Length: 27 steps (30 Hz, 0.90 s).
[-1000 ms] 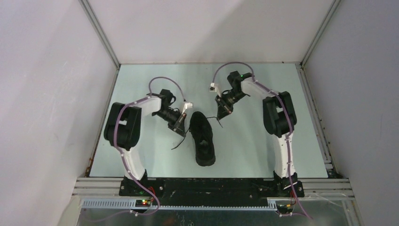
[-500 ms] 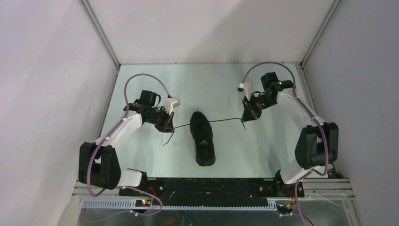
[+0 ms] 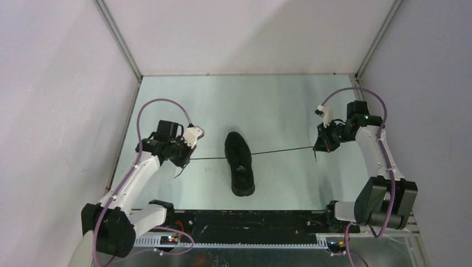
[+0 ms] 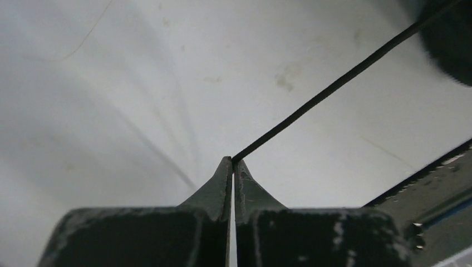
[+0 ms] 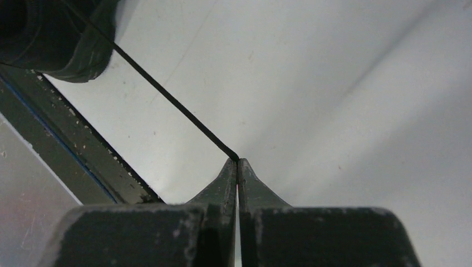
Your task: Tie the shoes
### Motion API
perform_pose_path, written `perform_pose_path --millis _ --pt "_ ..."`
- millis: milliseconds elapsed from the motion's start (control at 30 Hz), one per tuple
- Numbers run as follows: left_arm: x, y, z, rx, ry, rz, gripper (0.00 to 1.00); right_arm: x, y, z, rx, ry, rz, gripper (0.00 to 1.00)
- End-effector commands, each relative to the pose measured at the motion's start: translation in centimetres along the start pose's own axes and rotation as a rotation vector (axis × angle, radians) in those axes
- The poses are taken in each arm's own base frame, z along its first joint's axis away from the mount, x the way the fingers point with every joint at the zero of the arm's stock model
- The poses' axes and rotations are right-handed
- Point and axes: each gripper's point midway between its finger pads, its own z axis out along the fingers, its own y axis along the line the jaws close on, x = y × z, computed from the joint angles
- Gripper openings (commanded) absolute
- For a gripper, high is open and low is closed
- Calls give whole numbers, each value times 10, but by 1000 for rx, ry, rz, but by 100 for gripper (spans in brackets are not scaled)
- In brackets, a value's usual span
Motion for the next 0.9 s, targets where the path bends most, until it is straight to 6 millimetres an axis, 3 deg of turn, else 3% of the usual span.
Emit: perform_pose_path --millis 0,167,333,433,533,667,733,767,867 --pt "18 28 -16 -187 65 60 0 12 -22 -6 120 -16 51 0" --pt "25 65 -34 -423 93 92 0 28 -47 -4 242 14 80 0" --pt "39 75 -34 -474 175 67 0 39 -69 -12 365 35 91 0" --pt "31 57 -20 -357 131 70 0 35 -46 -7 294 17 -11 0" --pt "7 20 -5 -128 36 77 0 30 4 10 141 -15 -246 0" --pt "-15 -30 1 168 -88 176 2 29 41 23 -33 -43 -390 0" --pt "-19 -39 5 222 -103 191 19 32 45 33 -77 -10 -436 8" --pt "-24 -41 7 232 -123 198 33 34 43 36 -79 15 -459 19" --pt "-39 -44 12 248 -207 221 50 34 50 52 -137 74 -602 34"
